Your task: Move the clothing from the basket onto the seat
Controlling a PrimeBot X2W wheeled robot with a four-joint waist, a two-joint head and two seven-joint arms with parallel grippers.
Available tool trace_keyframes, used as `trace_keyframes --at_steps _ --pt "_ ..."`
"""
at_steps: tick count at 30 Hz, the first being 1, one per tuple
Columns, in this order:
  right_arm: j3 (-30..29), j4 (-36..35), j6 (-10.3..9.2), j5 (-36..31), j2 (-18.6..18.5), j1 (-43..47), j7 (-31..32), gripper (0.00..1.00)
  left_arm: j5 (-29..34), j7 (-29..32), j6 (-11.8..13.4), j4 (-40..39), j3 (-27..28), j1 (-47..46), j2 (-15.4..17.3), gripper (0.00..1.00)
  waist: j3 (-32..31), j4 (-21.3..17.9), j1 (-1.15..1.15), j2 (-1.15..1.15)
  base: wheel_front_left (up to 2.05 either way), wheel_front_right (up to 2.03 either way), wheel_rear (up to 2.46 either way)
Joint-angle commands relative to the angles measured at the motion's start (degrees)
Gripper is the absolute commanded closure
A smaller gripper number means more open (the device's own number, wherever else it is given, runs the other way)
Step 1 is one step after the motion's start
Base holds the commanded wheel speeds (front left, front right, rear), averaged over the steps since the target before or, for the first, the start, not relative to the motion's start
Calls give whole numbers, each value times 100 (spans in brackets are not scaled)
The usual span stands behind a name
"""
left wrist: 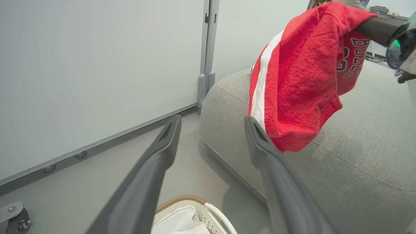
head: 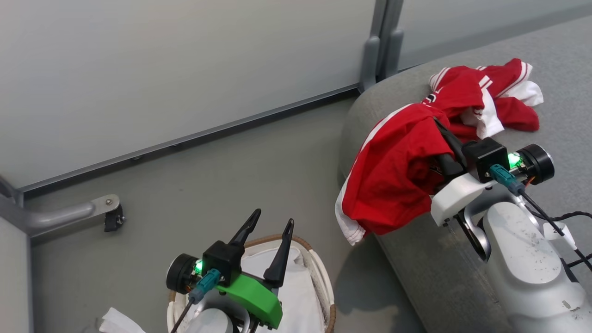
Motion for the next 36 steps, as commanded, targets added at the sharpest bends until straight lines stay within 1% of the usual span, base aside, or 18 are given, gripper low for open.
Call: trace_keyframes --at_steps 1,4,8,13,16,20,24,27,29,33,36 --pt "-42 -47 -8 -23 -22 61 -28 100 24 -4 -8 -36 -20 -86 12 0 233 -403 0 -1 0 0 0" --pt "-143 -92 -8 -37 -28 85 -28 100 45 -4 -15 -95 -64 -146 15 0 335 -547 0 -1 0 0 0" --pt "-223 -157 -8 -54 -27 95 -28 100 99 -4 -17 -101 -82 -188 16 0 462 -628 0 -1 0 0 0" --pt "-393 -305 -8 -84 -109 -80 -28 100 157 -4 -24 -75 -78 -276 16 0 668 -587 0 -1 0 0 0" --pt "-518 -474 -8 -138 -241 -340 -29 100 198 -4 -28 -38 -36 -321 17 0 849 -507 0 -1 0 0 0" --pt "-742 -623 -8 -115 -523 -879 -28 100 262 -4 -33 -18 21 -428 17 0 1140 -371 0 -1 0 0 0" --pt "-1089 -616 -8 -368 -1017 -1549 -28 100 429 -4 -44 -41 10 -575 17 0 1526 -148 0 -1 0 0 0" --pt "-1395 -427 -8 -575 -1451 -2094 -28 100 549 -4 -43 -133 25 -702 21 0 1865 49 0 -1 0 0 0" --pt "-1624 -279 -8 -664 -1649 -2418 -27 100 599 -4 -45 -198 33 -786 43 0 2090 155 0 -1 0 0 0" --pt "-1975 31 -8 -760 -1926 -2833 -26 100 691 -4 -49 -344 46 -969 102 0 2533 326 0 -1 0 0 0" --pt "-2189 285 -8 -870 -2013 -2905 -21 100 757 -4 -51 -430 34 -1072 139 0 2780 410 0 -1 0 0 0"
